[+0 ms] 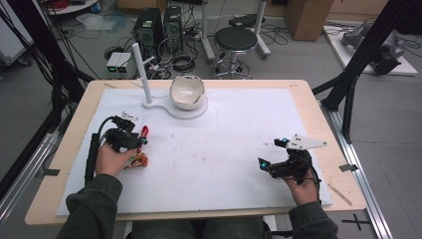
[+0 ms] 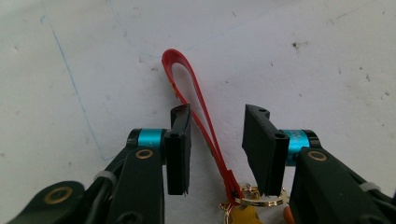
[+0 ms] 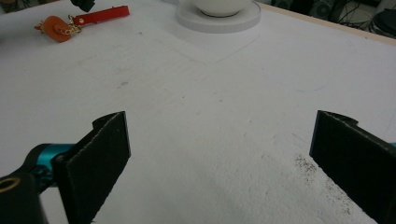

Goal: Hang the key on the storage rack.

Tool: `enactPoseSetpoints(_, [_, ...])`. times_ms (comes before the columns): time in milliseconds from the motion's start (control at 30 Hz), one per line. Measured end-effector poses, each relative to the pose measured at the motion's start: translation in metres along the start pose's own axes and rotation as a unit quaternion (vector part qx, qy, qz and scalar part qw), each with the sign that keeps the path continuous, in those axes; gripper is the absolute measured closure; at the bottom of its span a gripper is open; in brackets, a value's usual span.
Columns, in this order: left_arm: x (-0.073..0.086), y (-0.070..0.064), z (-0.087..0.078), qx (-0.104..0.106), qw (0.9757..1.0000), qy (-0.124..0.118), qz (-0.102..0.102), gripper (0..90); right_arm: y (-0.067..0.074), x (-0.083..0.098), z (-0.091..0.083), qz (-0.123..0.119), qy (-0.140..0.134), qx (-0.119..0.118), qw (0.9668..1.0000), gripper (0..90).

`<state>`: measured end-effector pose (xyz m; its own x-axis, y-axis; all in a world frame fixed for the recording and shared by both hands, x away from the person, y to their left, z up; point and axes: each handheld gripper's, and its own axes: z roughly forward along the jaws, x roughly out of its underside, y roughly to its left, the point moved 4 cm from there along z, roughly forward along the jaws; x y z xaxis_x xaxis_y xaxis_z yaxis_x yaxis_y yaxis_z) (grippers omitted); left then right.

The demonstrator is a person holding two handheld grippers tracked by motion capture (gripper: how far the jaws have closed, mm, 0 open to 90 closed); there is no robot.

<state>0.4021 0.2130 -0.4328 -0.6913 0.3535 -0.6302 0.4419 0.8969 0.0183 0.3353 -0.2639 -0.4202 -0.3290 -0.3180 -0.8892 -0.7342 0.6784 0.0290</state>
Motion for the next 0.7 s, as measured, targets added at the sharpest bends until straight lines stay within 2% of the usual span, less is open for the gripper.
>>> enactPoseSetpoints(233, [0.001,-0.001,0.007,-0.003,0.9999,0.015,-0.002,67.2,0.0,0.0,0.0,-0.002,-0.002,-0.002,1.0,4.0])
enactPoseSetpoints(533, [0.004,-0.002,0.012,-0.007,0.9992,0.038,0.007,73.1,0.0,0.0,-0.002,-0.002,-0.003,-0.002,1.0,4.0])
enactPoseSetpoints(700, [0.005,-0.001,0.014,-0.01,0.999,0.044,0.002,75.6,0.001,0.0,-0.001,0.0,-0.004,-0.001,1.0,4.0])
